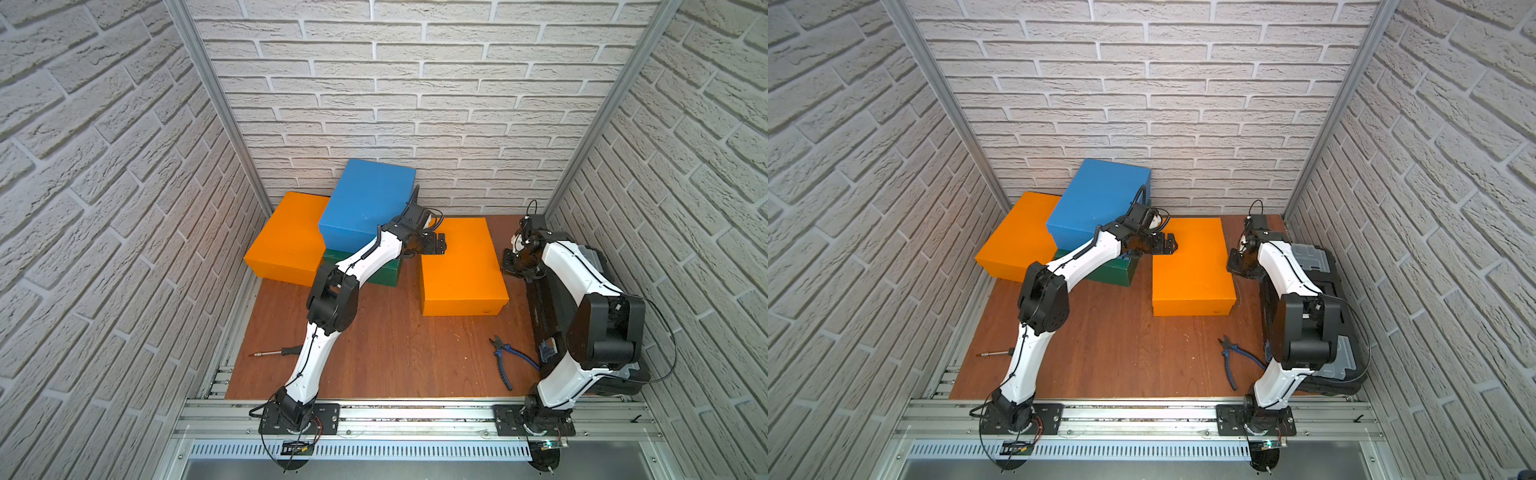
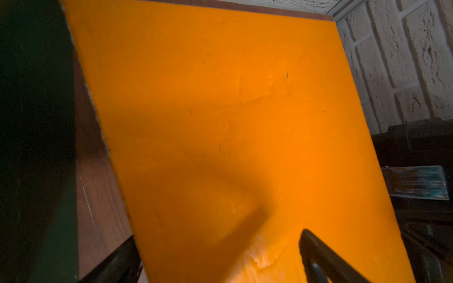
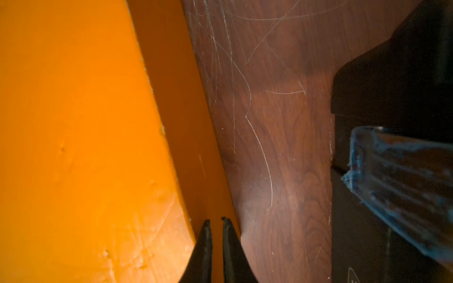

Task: Stack the shoeboxes
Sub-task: Adjust the shoebox at the center of the board, then pick up the shoebox from the center of the board.

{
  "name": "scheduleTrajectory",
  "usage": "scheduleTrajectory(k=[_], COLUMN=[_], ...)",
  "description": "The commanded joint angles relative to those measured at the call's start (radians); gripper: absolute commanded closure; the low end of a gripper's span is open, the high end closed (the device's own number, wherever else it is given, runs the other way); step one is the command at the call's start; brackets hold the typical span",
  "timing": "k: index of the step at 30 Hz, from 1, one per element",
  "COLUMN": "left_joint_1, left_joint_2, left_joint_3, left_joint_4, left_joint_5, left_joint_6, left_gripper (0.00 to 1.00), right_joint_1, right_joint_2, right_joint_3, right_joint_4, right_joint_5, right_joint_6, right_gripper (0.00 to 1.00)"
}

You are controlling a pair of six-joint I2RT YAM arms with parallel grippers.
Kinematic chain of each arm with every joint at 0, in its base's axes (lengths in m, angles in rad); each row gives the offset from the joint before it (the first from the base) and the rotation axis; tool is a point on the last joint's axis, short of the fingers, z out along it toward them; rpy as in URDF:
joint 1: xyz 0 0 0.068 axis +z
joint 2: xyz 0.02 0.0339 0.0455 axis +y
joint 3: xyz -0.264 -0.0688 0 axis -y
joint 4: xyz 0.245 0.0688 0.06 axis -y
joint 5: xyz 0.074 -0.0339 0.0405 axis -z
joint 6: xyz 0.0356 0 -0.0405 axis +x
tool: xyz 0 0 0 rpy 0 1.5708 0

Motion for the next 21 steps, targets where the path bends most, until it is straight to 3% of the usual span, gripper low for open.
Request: scheduleTrajectory(k=[1, 4, 7, 10, 21], left_joint_1=[-0.003, -0.006, -0.012, -0.016, -0.038], left_joint_2=[-0.014, -0.049, -0.081, -0.109, -0.122], left_joint_3=[0.003, -0.041, -0.086, -0.132, -0.190], left_joint_4=[0.018, 0.034, 0.043, 0.057, 0.092], left_joint_5=[0.019, 0.017, 0.017, 0.022, 0.038], left_joint_6=[0.016, 0.013, 0.007, -0.009, -0.057], left_gripper=[0.02, 0.02, 0.02, 0.02, 0.02], right_joint_1=[-0.028, -0.097, -0.126, -0.125, -0.097], right_joint_2=[-0.088, -0.129, -0.152, -0.148, -0.011], right_joint_3=[-0.012, -0.045, -0.094, -0.140, -0.213], right_joint_4=[-0.012, 0.024, 0.088, 0.163, 0.306], right_joint_5=[-0.043, -0.139, -0.246, -0.337, -0.450], right_joint_6=[0.003, 0.018, 0.039, 0.056, 0.097], right_gripper=[0.86, 0.79, 0.55, 0.39, 0.35])
